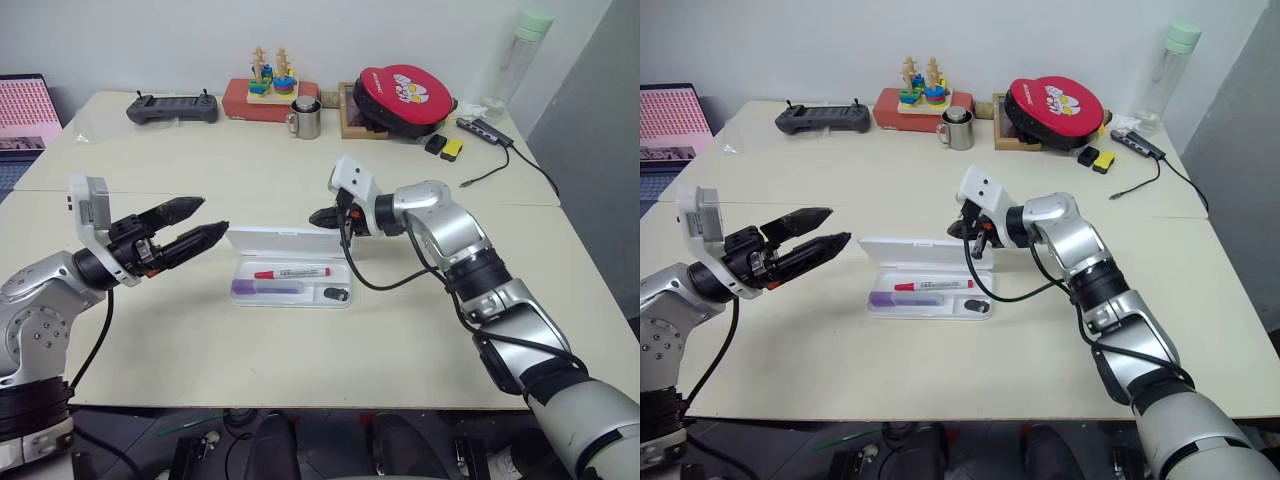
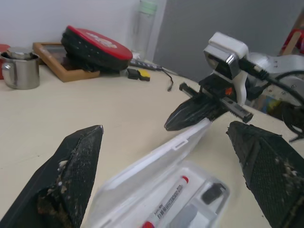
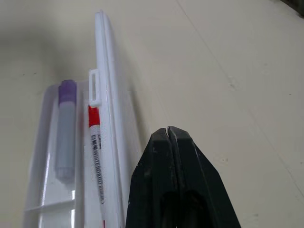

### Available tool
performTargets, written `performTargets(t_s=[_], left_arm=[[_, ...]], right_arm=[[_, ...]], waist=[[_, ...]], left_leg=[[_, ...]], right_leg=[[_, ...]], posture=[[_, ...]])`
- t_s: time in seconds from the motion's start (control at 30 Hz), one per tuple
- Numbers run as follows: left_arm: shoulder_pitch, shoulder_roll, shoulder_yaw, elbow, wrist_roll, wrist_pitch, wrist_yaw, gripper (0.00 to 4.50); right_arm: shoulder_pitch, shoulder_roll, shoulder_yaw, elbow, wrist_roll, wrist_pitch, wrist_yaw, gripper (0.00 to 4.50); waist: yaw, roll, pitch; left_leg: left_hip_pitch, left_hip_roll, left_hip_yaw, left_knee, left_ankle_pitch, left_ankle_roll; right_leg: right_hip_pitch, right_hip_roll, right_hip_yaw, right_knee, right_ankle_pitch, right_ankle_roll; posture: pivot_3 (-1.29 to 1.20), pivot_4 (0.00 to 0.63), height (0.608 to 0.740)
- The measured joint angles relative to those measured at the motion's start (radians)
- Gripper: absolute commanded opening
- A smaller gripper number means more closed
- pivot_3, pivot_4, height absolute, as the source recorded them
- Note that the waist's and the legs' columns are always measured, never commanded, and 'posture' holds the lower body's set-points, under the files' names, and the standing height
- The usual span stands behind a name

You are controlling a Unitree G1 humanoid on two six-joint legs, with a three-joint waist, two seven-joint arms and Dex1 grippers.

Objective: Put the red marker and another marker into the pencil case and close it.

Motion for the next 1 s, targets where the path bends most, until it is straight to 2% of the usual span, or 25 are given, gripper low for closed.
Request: performTargets(t_s=[0.13, 0.3, 0.47, 0.67, 0.83, 0.93, 1.0], left_arm=[[0.043, 0.030, -0.079, -0.014, 0.076, -0.021, -0.041, 4.50], [0.039, 0.031, -0.086, 0.001, 0.103, -0.047, -0.048, 4.50], [0.035, 0.030, -0.088, 0.000, 0.108, -0.045, -0.042, 4.50], [0.046, 0.022, -0.105, -0.003, 0.121, -0.045, -0.026, 4.50], [0.008, -0.001, -0.103, 0.057, 0.169, -0.072, 0.064, 4.50], [-0.024, -0.021, -0.081, 0.124, 0.212, -0.096, 0.162, 4.50], [-0.022, -0.037, -0.064, 0.179, 0.276, -0.147, 0.245, 4.50]], right_arm=[[0.102, -0.011, 0.076, -0.108, -0.039, 0.025, -0.006, 0.01], [0.163, -0.014, 0.132, -0.134, -0.119, -0.007, -0.074, 0.01], [0.249, 0.016, 0.114, -0.187, -0.133, -0.009, -0.162, 0.01], [0.311, -0.006, 0.096, -0.270, -0.120, 0.028, -0.161, 0.01], [0.369, 0.058, -0.002, -0.313, -0.002, 0.133, -0.178, 0.01], [0.413, 0.045, -0.092, -0.400, 0.072, 0.176, -0.194, 0.47], [0.470, 0.005, -0.198, -0.489, 0.128, 0.196, -0.222, 0.94]], waist=[[0.000, 0.000, 0.000], [0.000, 0.000, 0.000], [0.000, -0.002, -0.002], [0.003, -0.003, -0.002], [0.002, -0.003, -0.002], [0.003, -0.003, -0.002], [0.008, -0.003, -0.002]], left_leg=[[0.000, 0.000, 0.000, 0.000, 0.000, 0.000], [0.001, 0.000, 0.000, 0.002, 0.000, 0.000], [0.005, 0.000, 0.001, 0.001, 0.000, 0.000], [0.009, 0.000, 0.002, 0.001, 0.000, 0.000], [0.008, 0.001, 0.001, 0.000, 0.000, 0.000], [0.006, 0.000, 0.002, 0.000, 0.000, 0.000], [0.005, 0.000, 0.002, 0.000, 0.000, 0.000]], right_leg=[[0.000, 0.000, -0.001, 0.001, -0.001, -0.001], [0.000, 0.000, 0.000, 0.000, -0.002, 0.000], [0.003, 0.000, 0.001, 0.001, -0.002, 0.002], [0.004, 0.000, 0.002, 0.000, -0.003, 0.003], [0.004, 0.001, 0.002, 0.001, -0.003, 0.003], [0.004, 0.000, 0.003, 0.000, -0.003, 0.003], [0.004, 0.000, 0.002, -0.001, -0.002, 0.001]], posture=[[0.00, 0.150, 0.740], [0.00, 0.150, 0.740], [0.00, 0.150, 0.740], [0.00, 0.150, 0.740], [0.00, 0.150, 0.740], [0.00, 0.150, 0.740], [0.00, 0.150, 0.740]])
